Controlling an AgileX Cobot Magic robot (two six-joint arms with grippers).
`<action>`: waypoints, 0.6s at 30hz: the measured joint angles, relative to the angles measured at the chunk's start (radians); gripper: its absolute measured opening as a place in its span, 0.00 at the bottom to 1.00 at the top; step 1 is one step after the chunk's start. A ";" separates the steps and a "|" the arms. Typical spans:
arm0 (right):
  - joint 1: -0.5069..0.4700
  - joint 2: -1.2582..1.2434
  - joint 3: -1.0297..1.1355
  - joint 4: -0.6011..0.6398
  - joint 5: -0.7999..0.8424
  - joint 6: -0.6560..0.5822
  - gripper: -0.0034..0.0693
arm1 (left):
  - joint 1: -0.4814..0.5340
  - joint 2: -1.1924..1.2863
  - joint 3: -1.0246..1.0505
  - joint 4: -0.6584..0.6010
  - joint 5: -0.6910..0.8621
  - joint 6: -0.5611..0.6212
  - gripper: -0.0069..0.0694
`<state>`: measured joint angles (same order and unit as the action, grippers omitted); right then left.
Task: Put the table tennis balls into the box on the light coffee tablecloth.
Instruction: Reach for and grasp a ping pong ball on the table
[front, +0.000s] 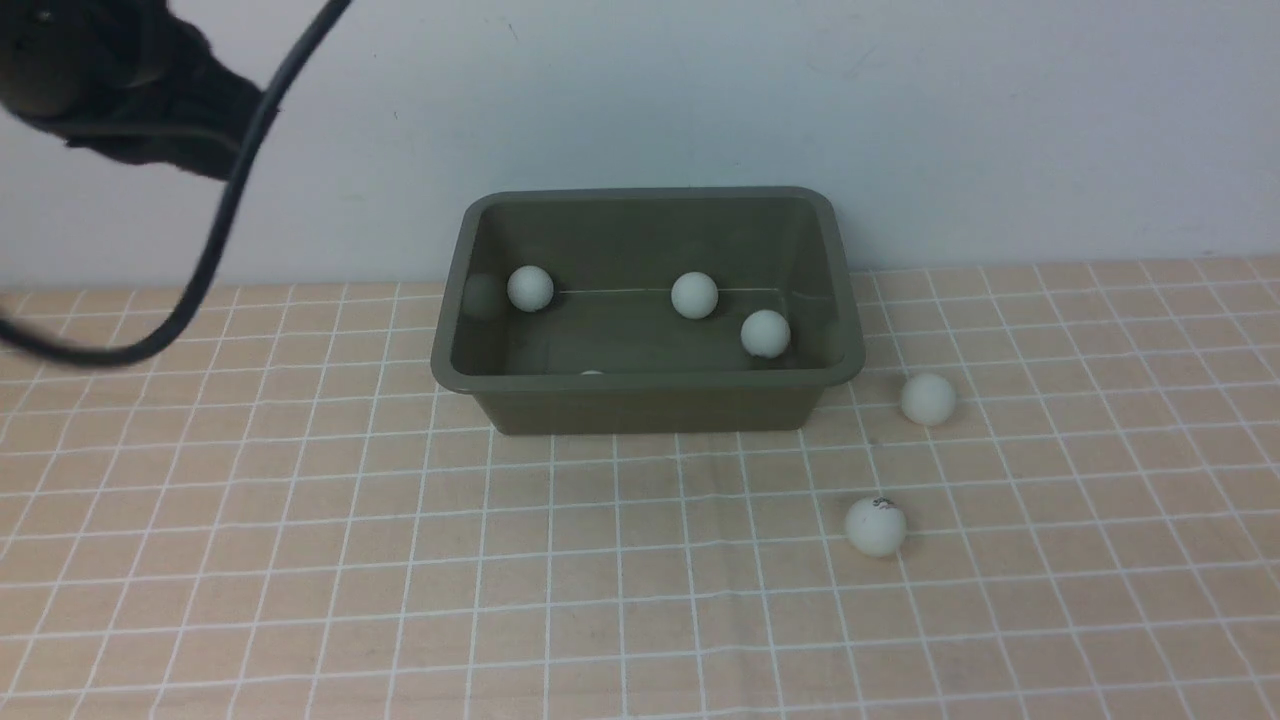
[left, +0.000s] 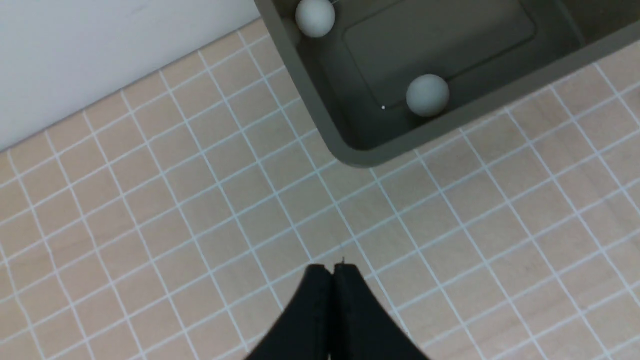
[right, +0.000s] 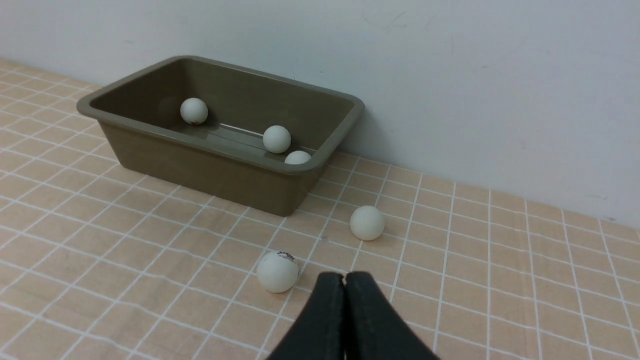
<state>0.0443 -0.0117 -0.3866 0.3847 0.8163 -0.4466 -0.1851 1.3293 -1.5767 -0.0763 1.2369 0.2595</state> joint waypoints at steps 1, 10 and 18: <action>0.000 0.000 0.000 0.000 0.002 -0.015 0.02 | 0.000 -0.063 0.044 0.000 -0.022 -0.003 0.00; 0.000 0.086 -0.006 0.101 0.016 -0.131 0.02 | 0.000 -0.521 0.608 0.048 -0.258 -0.083 0.00; 0.000 0.422 -0.117 0.413 0.015 -0.554 0.02 | 0.001 -0.705 0.773 0.187 -0.204 -0.163 0.00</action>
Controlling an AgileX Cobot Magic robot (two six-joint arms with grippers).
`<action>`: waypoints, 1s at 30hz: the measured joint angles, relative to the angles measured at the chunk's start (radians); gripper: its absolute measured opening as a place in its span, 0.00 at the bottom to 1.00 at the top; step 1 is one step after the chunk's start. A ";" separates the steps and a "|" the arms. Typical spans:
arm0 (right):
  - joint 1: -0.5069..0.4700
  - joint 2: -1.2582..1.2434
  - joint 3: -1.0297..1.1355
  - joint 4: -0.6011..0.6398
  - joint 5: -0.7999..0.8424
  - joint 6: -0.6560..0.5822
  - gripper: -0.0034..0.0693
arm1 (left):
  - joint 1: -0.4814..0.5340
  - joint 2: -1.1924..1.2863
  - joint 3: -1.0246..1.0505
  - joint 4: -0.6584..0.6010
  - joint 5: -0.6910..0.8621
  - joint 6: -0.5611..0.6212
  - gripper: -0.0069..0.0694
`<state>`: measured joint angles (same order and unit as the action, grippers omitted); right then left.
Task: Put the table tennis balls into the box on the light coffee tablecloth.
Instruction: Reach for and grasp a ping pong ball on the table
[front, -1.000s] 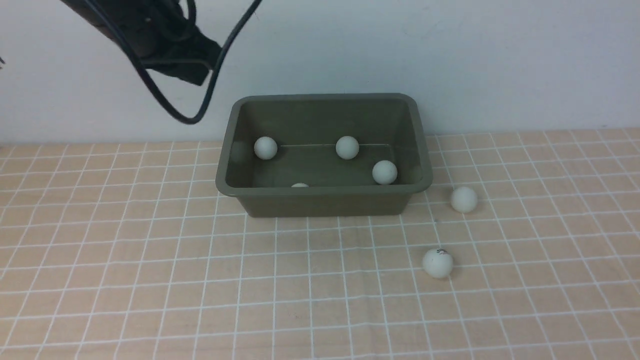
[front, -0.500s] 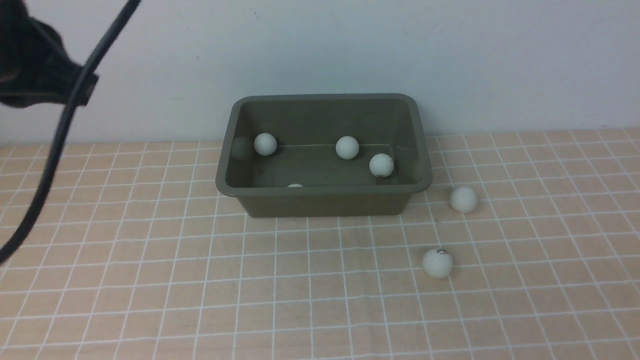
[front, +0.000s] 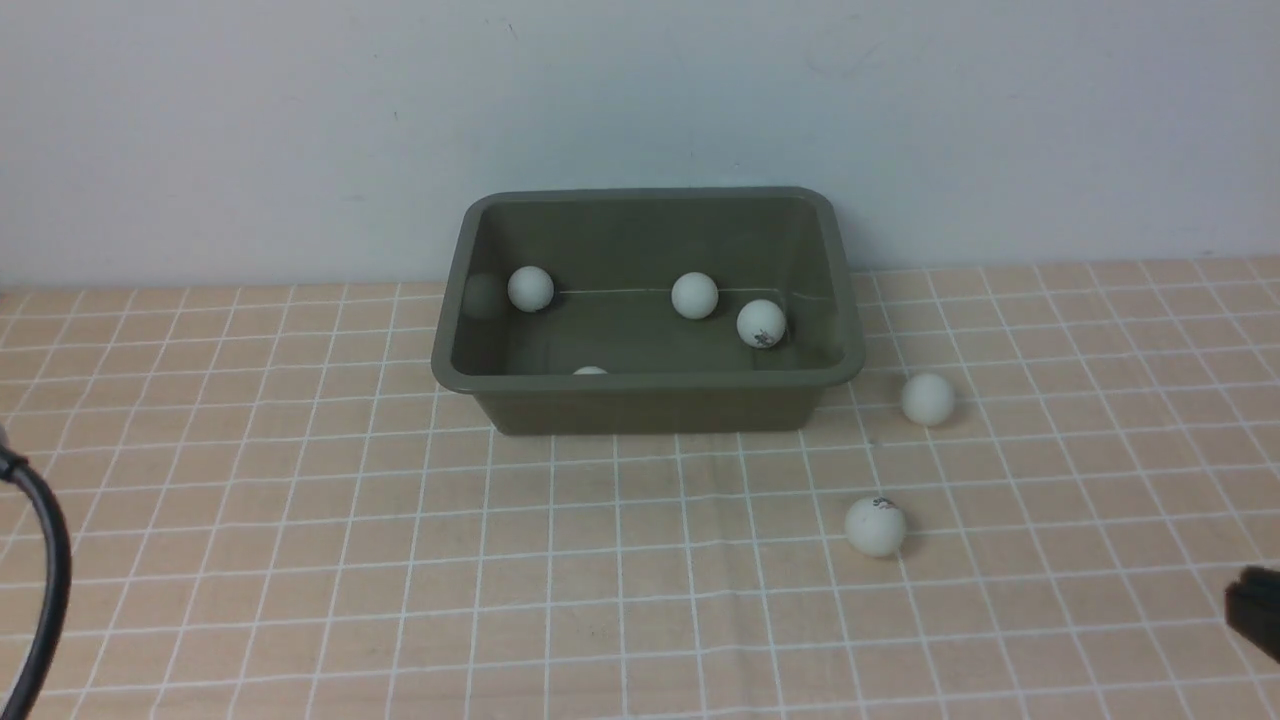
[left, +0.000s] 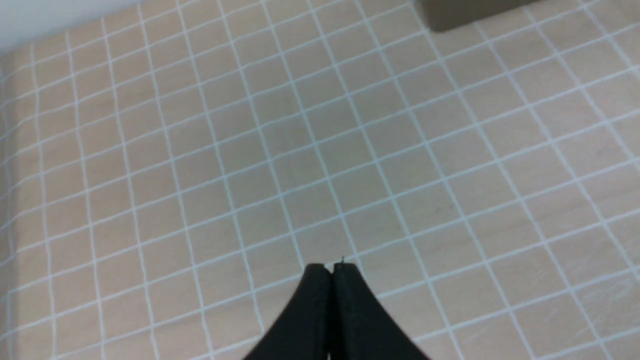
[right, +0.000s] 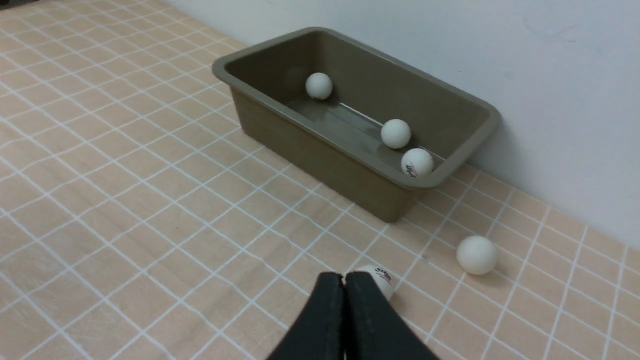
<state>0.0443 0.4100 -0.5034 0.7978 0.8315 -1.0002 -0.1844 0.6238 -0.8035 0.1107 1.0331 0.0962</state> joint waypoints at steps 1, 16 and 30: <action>0.000 0.058 -0.023 0.009 -0.001 -0.010 0.02 | 0.000 -0.010 0.005 0.004 0.008 -0.001 0.00; 0.001 0.924 -0.650 -0.291 0.178 0.239 0.03 | 0.000 -0.036 0.026 -0.101 0.024 -0.006 0.00; 0.074 1.393 -0.962 -0.424 0.113 0.244 0.22 | 0.000 -0.036 0.026 -0.111 0.001 -0.006 0.00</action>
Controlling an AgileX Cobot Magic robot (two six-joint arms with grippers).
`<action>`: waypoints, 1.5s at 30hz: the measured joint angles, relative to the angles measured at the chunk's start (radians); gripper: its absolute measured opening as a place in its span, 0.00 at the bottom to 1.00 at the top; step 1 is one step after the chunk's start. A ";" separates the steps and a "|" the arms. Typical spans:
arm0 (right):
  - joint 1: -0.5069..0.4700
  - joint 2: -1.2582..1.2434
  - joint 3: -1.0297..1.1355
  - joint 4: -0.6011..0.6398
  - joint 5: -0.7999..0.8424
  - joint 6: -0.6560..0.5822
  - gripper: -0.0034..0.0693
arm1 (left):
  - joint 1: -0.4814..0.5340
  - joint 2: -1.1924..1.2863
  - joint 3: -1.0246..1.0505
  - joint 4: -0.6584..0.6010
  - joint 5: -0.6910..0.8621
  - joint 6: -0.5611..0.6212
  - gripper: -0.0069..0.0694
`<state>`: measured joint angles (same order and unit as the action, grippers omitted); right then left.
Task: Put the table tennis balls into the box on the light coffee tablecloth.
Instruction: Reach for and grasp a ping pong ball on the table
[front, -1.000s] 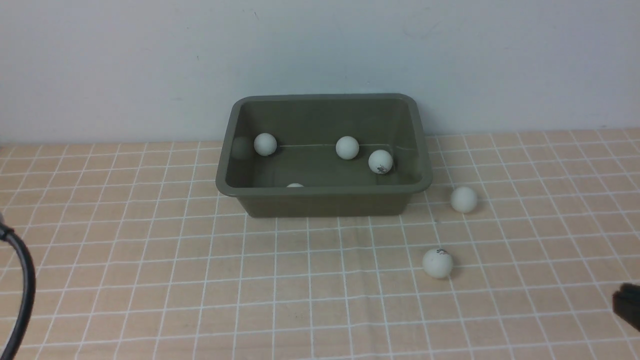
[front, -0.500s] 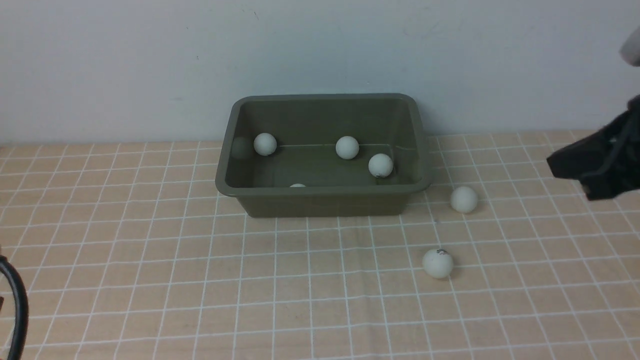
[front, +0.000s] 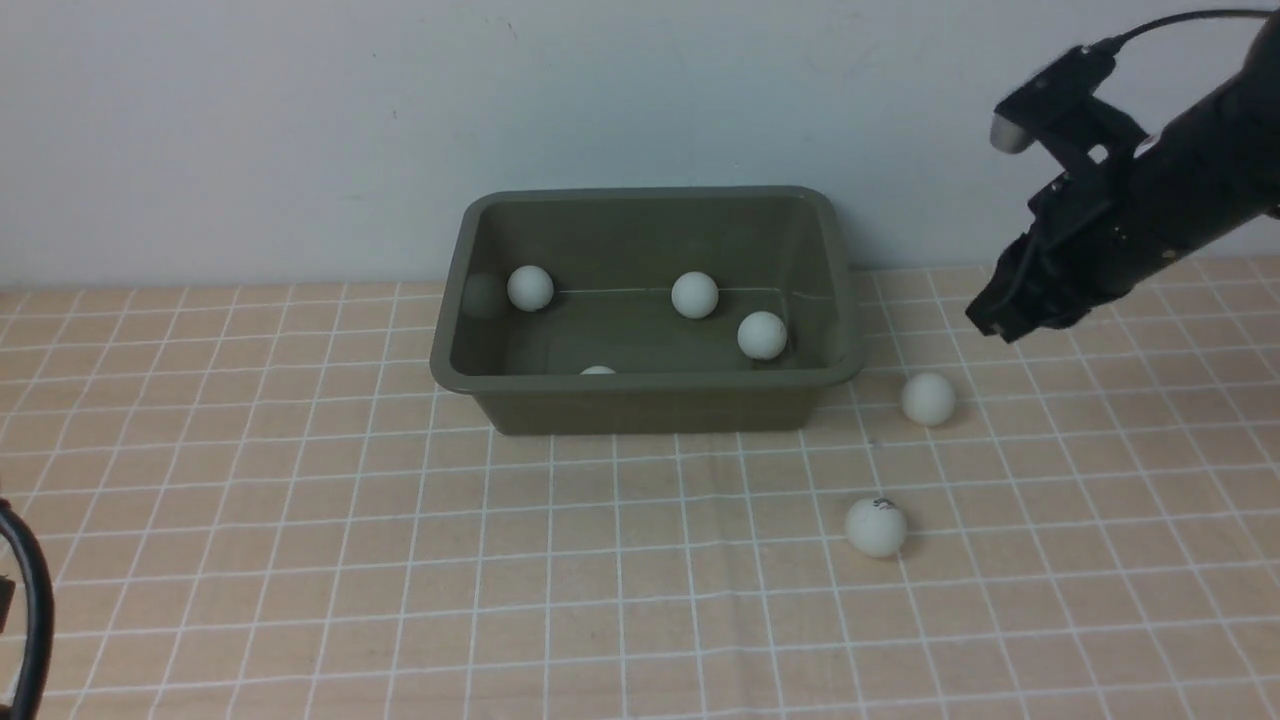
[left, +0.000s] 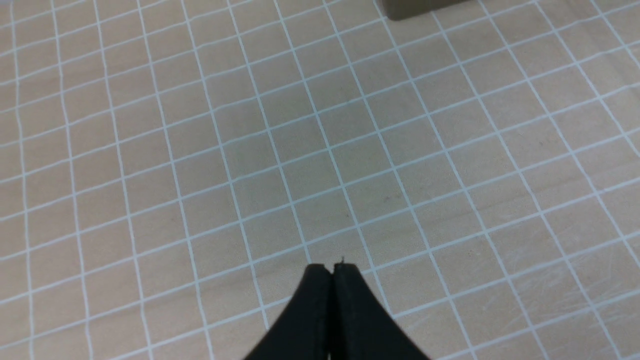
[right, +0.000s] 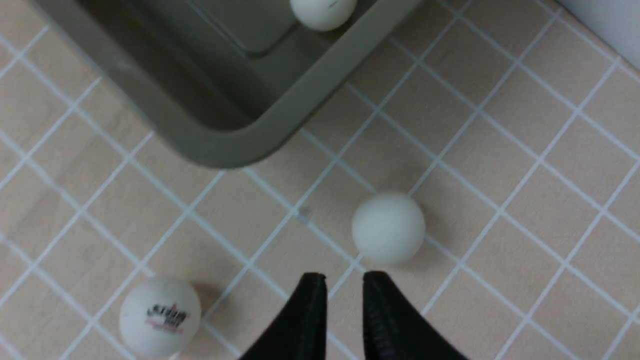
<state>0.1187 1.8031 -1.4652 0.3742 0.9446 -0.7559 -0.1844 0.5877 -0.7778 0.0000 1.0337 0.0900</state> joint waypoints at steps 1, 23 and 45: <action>0.000 0.022 -0.021 0.000 -0.008 0.027 0.29 | 0.000 0.000 0.000 0.000 0.000 0.000 0.00; 0.057 0.313 -0.153 -0.140 -0.029 0.259 0.74 | 0.000 0.000 0.000 -0.030 0.000 0.000 0.00; 0.058 0.269 -0.432 -0.114 0.108 0.286 0.50 | 0.000 0.000 0.000 -0.055 0.000 0.002 0.00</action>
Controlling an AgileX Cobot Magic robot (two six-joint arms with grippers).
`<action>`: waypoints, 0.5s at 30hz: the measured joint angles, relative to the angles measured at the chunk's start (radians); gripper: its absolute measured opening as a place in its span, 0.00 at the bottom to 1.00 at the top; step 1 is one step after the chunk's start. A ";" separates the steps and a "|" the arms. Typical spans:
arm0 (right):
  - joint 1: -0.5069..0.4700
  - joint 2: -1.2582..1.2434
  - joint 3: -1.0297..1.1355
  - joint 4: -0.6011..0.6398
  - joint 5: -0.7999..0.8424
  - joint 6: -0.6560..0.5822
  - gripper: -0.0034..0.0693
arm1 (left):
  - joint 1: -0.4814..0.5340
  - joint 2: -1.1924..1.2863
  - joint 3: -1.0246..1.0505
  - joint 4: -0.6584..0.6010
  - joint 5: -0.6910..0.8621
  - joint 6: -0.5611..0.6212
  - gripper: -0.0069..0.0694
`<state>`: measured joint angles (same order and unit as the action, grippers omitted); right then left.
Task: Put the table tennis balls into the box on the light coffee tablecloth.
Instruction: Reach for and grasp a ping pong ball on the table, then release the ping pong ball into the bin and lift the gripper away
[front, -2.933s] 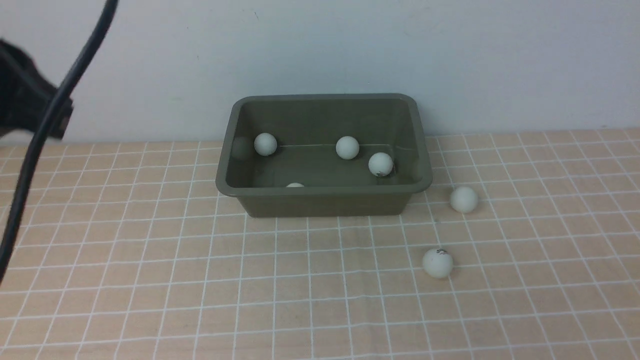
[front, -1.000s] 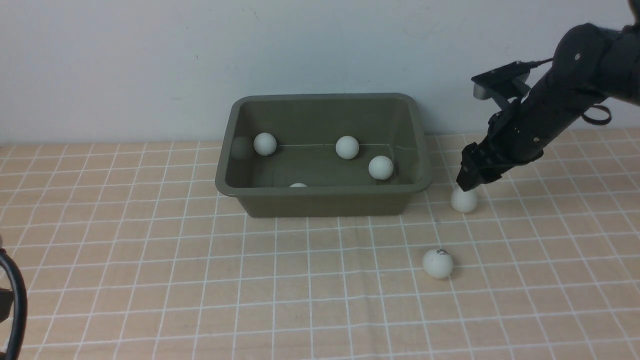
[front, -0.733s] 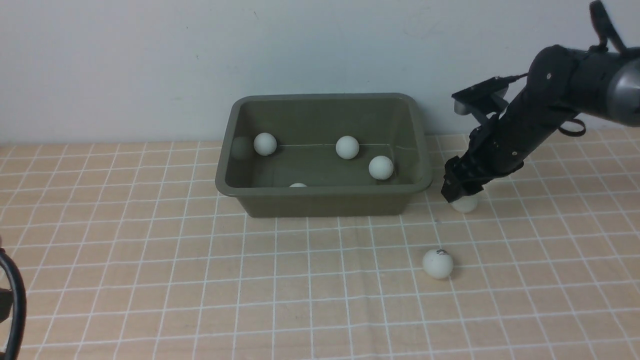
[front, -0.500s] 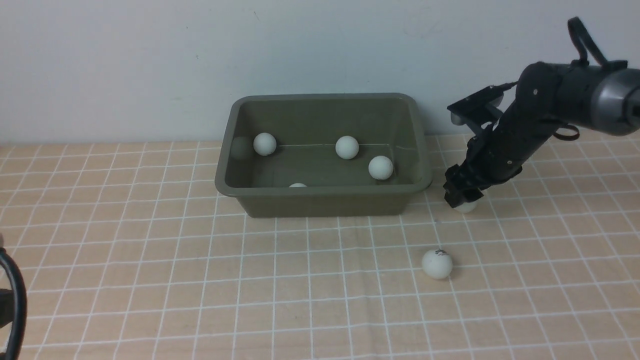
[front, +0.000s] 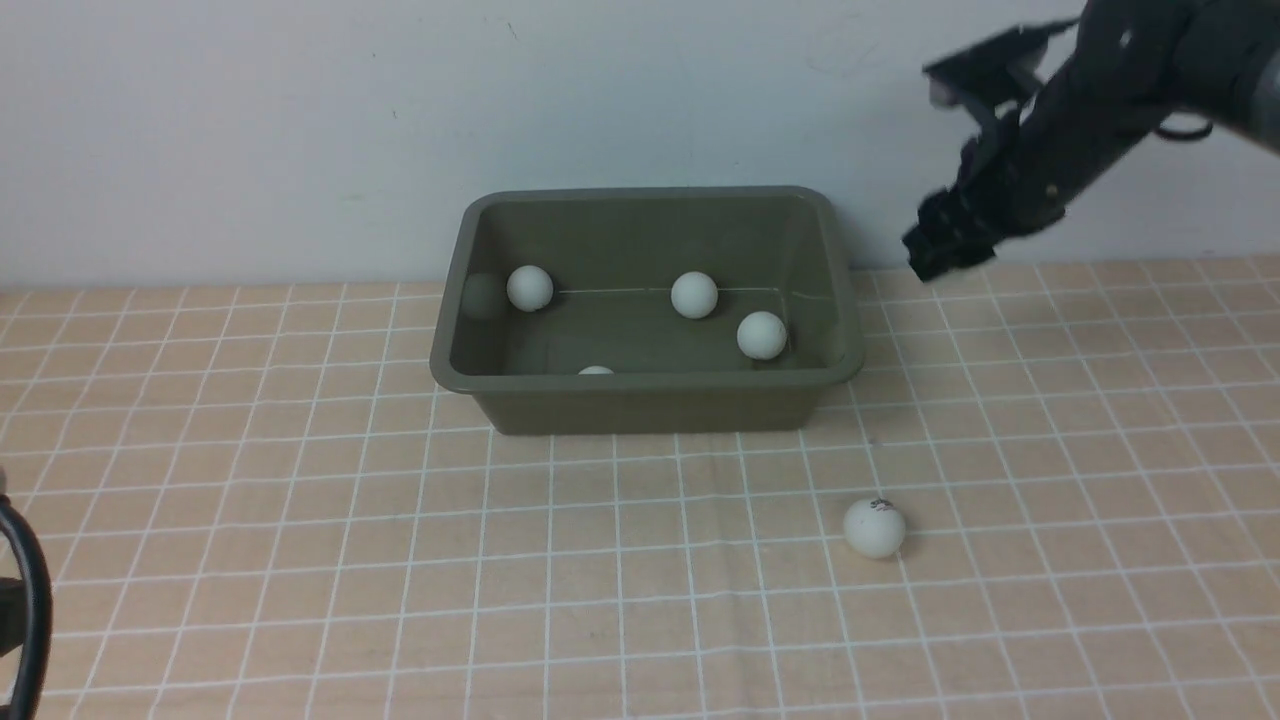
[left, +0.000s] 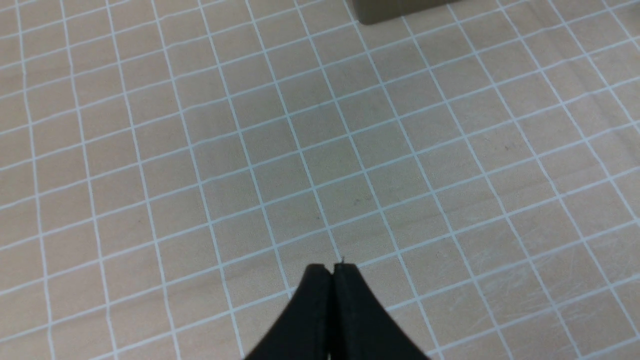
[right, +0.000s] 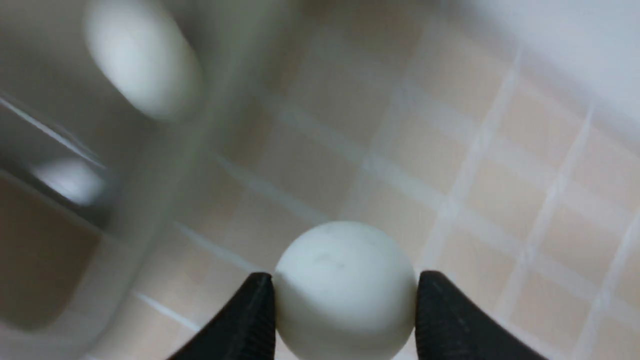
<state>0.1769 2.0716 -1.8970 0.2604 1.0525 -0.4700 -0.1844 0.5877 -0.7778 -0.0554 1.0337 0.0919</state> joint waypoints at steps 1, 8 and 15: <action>0.000 0.000 -0.019 0.054 0.007 -0.043 0.50 | 0.000 0.000 0.000 0.000 0.000 0.000 0.00; 0.025 0.074 -0.042 0.442 0.063 -0.315 0.50 | 0.000 0.000 0.000 -0.001 0.000 0.000 0.00; 0.090 0.101 -0.042 0.278 0.011 -0.316 0.53 | 0.000 0.000 0.000 -0.001 0.000 0.000 0.00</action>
<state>0.2665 2.1726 -1.9389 0.5380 1.0638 -0.7864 -0.1844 0.5877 -0.7778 -0.0561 1.0337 0.0919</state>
